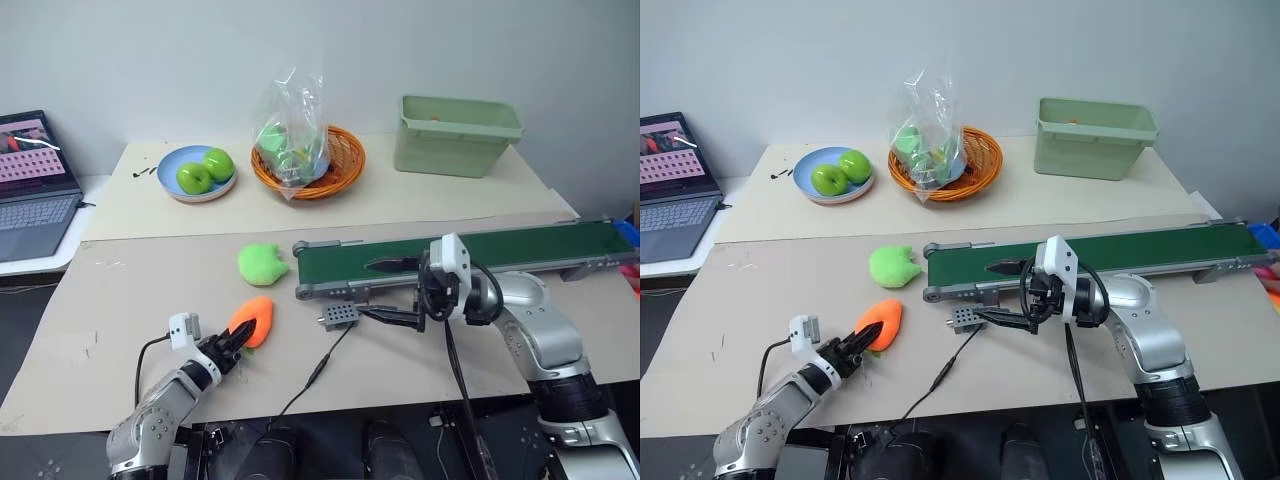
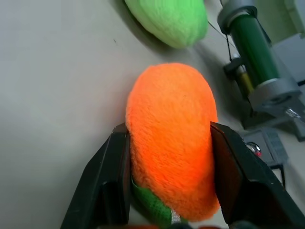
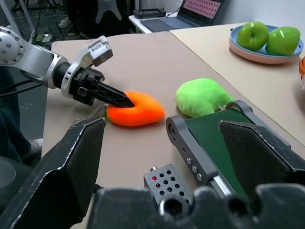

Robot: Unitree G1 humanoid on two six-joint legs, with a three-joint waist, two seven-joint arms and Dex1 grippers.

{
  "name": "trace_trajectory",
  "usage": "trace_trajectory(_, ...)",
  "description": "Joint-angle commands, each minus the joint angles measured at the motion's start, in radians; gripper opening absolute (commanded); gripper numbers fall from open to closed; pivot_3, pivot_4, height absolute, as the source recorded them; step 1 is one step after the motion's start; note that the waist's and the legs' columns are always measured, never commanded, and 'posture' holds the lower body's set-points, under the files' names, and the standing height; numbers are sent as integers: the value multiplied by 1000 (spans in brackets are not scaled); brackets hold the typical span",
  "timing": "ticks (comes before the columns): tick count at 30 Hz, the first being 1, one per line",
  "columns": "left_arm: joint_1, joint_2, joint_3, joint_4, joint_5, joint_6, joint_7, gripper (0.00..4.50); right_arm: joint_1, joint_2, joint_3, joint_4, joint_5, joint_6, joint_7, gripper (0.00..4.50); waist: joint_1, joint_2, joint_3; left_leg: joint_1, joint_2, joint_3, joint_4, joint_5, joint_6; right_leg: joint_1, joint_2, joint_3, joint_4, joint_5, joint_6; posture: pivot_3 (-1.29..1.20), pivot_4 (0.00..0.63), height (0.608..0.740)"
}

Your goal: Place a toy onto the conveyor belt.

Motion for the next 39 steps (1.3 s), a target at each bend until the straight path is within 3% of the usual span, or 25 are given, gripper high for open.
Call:
trace_trajectory(1, -20, -8, 7, -68, 11, -17, 56, 2289, -21, -9, -17, -11, 8, -22, 6, 4500, -2, 0, 0, 0, 0, 0, 0, 0, 0, 0, 0, 0, 0, 0, 0, 0, 150, 740)
trace_trajectory(18, -5, 9, -10, -198, 37, -34, 103, 2289, -38, 3, -4, 16, -5, -33, 15, 4500, -4, 0, 0, 0, 0, 1, 0, -1, 0, -1, 0, 0, 0, 0, 0, 0, 150, 740)
trace_trajectory(26, -52, 93, -33, -415, 216, 62, 350, 2289, -28, 6, -9, 16, -8, -39, 17, 4500, -2, -1, 1, -1, 0, 1, 0, -1, 0, -1, 0, 1, -1, 1, -1, 0, 150, 740)
trace_trajectory(28, -107, 133, -70, -418, 304, 69, 389, 2289, -27, 8, -8, 15, -7, -37, 14, 4500, 1, -1, 1, -1, 0, 0, 0, -1, 0, -1, 1, 0, 0, 1, -1, 0, 150, 740)
trace_trajectory(33, -306, 351, -375, -283, 741, -7, 438, 2289, -30, 19, -5, 15, -11, -38, 1, 4500, 2, -2, 1, 0, -1, 1, 0, 0, -2, 0, 2, 0, 0, 1, -1, 0, 150, 740)
trace_trajectory(39, -523, 530, -790, 7, 1285, -348, 403, 2289, -17, 28, -16, -5, -7, -40, -28, 4500, -4, -2, 1, -2, -2, 2, -3, -1, -3, -4, 3, 1, -1, 5, -8, 0, 150, 740)
